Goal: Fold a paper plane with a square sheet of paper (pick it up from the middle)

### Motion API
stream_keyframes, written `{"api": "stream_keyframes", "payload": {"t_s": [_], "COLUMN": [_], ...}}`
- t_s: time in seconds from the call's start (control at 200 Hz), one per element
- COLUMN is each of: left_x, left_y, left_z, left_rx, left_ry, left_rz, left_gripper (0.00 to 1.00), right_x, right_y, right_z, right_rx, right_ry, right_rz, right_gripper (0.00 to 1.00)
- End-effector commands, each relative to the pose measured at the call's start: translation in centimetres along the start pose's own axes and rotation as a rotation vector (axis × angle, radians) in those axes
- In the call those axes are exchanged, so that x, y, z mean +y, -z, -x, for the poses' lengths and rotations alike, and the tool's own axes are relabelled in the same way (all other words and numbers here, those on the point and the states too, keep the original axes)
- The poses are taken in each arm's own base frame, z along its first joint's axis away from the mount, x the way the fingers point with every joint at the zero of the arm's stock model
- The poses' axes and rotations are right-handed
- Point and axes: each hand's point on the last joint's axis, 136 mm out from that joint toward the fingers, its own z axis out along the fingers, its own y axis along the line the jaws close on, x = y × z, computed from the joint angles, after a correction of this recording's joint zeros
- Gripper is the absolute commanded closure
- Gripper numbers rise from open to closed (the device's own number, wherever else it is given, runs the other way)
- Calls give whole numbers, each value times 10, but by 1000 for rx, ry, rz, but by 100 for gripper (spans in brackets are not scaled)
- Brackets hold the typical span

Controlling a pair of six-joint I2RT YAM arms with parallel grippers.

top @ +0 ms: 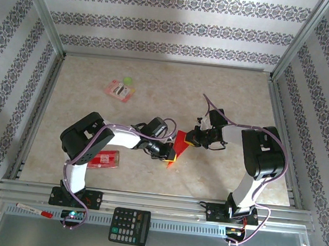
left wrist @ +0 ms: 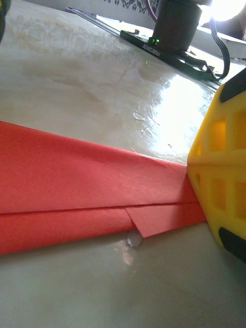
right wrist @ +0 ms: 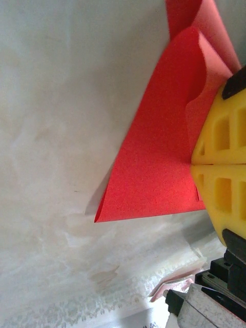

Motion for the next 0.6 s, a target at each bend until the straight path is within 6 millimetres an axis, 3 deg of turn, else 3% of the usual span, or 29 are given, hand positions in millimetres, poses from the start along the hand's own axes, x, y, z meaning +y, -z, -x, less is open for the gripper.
{"api": "stream_keyframes", "payload": {"t_s": [0.0,0.595], "left_x": [33,44], "left_y": [-3,8], "left_z": [-57,-98], "left_rx": [164,215], "left_ry": [76,97], "left_rz": [117,168], "left_gripper": [100,100], "right_x": [-58,-58], "right_y": [-6,-7], "right_z": [-6,-7], "right_rx": [-6,3], "right_ry": [-61,-59], "right_rz": [-225,-229], "right_gripper": [94,95]}}
